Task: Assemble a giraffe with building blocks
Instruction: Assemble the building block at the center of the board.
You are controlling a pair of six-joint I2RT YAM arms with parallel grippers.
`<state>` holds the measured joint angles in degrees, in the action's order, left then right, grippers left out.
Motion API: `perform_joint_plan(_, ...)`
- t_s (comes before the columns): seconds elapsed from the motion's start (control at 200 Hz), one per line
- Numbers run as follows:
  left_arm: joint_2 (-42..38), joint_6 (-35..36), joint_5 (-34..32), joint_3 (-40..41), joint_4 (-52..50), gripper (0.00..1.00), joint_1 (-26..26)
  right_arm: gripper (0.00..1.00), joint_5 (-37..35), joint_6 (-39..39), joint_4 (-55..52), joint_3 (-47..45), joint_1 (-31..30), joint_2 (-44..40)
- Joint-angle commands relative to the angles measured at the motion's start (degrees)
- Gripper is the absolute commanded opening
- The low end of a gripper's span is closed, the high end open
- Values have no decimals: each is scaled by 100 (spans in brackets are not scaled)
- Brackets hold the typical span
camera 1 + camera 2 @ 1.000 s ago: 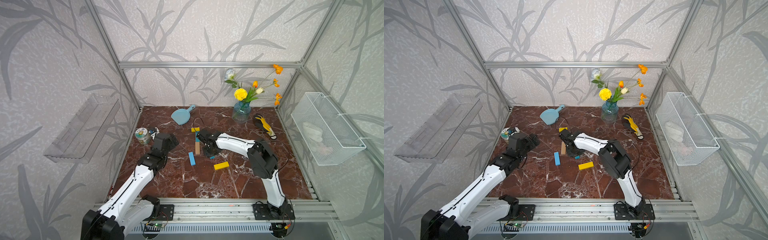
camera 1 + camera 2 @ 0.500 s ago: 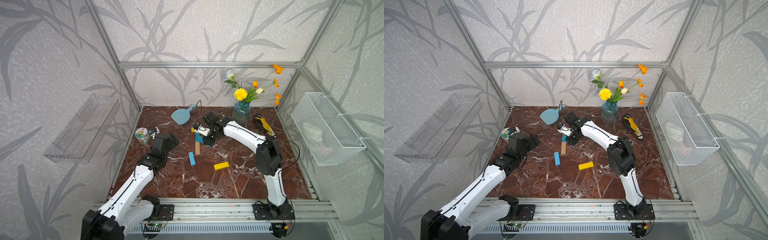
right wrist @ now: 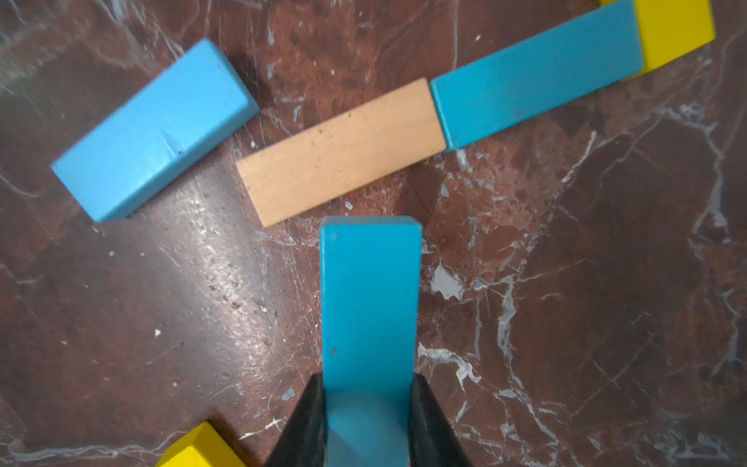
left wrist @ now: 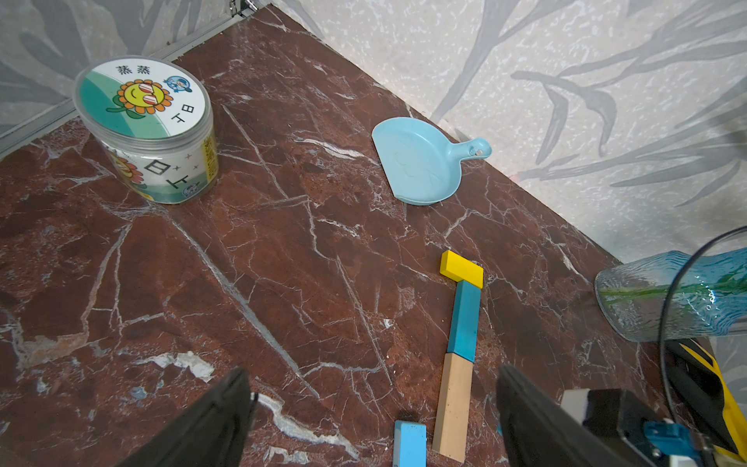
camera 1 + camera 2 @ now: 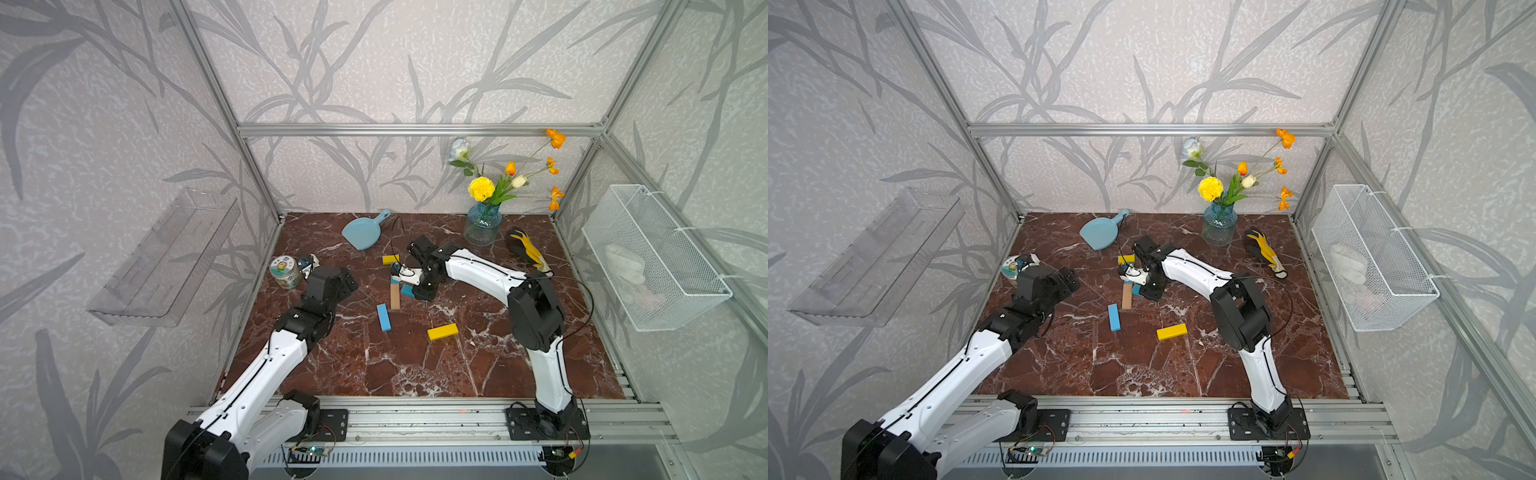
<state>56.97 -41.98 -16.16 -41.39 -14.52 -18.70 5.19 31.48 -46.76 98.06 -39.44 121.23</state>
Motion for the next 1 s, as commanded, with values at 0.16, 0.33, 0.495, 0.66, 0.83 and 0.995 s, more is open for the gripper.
perform_joint_plan(0.16, -53, 111, -1, 62, 37, 95, -15, 0, -121, 1389, 382, -640, 175, -261)
perform_joint_plan(0.33, -29, 121, 1, 55, 46, 95, -11, 0, 178, 1571, 525, -730, 225, -331)
perform_joint_plan(0.495, -33, 112, 8, 54, 56, 95, -11, 0, 220, 1547, 19, -166, 192, 134)
perform_joint_plan(0.66, -41, 137, -20, 48, 22, 95, -11, 0, -286, 1611, 395, -320, 1, 191)
perform_joint_plan(0.83, -45, 137, -15, 26, 26, 95, -11, 1, -462, 1730, 459, -395, -132, 217)
perform_joint_plan(0.995, -37, 137, -1, 24, 28, 95, -11, 4, -473, 1780, 446, -394, -198, 265)
